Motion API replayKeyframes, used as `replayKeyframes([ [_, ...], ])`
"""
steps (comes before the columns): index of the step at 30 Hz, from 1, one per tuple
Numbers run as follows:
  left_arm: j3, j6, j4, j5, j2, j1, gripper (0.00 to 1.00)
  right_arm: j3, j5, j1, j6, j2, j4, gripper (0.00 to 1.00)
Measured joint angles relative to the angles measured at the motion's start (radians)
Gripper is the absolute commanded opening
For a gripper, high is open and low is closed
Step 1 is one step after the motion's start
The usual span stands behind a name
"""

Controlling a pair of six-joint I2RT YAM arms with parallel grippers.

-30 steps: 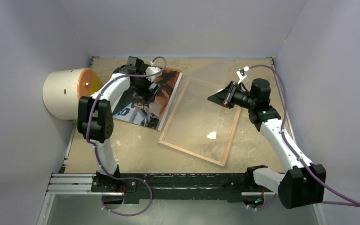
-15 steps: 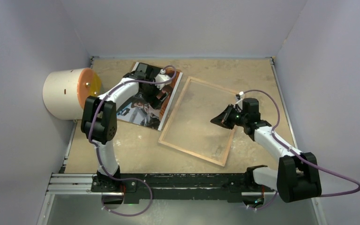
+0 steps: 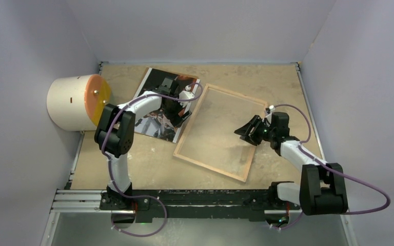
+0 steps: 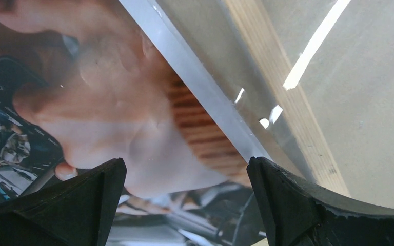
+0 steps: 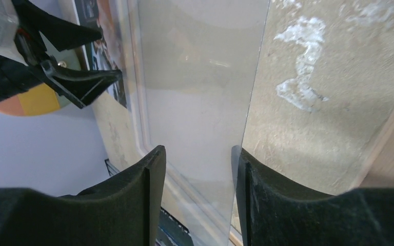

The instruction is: Put the photo into the frame

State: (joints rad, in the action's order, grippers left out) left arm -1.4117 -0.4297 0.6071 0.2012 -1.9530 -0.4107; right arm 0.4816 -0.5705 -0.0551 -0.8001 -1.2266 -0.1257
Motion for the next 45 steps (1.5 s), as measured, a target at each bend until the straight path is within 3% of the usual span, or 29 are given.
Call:
replayKeyframes([
  [8, 0.018, -0.001, -0.015, -0.034, -0.015, -0.001, 0.98, -0.026, -0.072, 0.029, -0.012, -0.076, -0.097, 0.33],
  [13, 0.018, -0.004, -0.022, -0.046, -0.017, -0.004, 0.98, -0.027, -0.103, 0.029, -0.01, -0.108, -0.119, 0.02],
  [14, 0.018, -0.005, -0.023, -0.049, -0.018, -0.004, 0.98, -0.027, -0.103, 0.029, -0.006, -0.108, -0.119, 0.0],
  [45, -0.025, -0.008, -0.005, -0.076, -0.018, -0.005, 0.99, -0.089, 0.012, 0.085, -0.011, -0.038, -0.124, 0.0],
])
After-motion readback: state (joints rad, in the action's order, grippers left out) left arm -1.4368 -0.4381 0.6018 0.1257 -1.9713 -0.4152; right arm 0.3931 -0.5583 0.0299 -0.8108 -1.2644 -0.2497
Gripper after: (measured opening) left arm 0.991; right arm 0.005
